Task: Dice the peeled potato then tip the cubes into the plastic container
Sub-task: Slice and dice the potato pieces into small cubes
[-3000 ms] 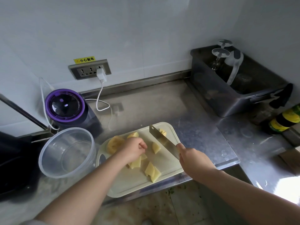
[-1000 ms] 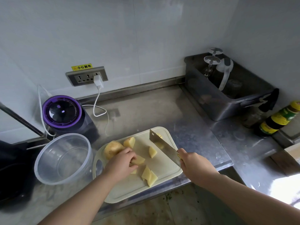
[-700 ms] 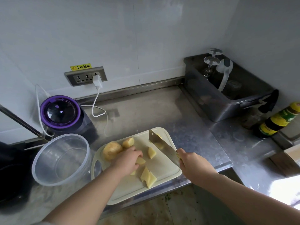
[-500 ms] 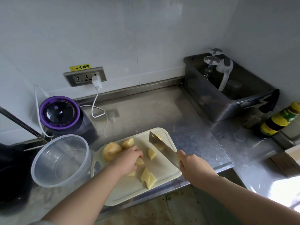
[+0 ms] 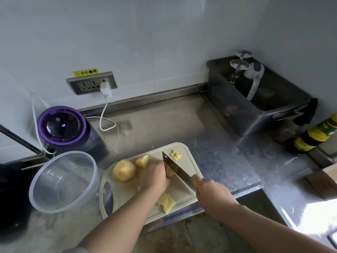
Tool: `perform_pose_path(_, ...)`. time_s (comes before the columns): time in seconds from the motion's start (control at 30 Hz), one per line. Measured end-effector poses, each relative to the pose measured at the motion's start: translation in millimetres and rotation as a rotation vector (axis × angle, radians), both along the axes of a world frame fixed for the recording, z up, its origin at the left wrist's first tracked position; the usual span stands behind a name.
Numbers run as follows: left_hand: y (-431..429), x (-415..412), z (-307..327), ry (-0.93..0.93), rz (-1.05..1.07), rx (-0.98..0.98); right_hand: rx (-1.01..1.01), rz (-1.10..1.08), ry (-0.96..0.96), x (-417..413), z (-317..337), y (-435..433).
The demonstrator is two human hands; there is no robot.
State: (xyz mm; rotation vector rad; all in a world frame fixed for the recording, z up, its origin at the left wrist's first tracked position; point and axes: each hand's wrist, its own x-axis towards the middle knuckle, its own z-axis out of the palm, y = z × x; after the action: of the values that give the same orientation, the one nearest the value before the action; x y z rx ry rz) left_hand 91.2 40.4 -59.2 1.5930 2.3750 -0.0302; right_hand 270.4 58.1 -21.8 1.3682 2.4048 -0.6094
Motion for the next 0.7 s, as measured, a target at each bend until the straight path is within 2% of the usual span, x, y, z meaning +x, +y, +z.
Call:
perform_pose_path(0.23,-1,4,-3,-0.015,0.068,0.024,-0.031,0.034,-0.006,-2,2,-4)
perform_pose_path(0.43,1,-4,-2,-0.228,0.245,0.012,0.036,-0.011,0.032,-3,19,4)
perform_pose_path(0.7,2,-3,4,-0.239,0.310,-0.019,0.028,0.065,-0.004,-6,20,-10)
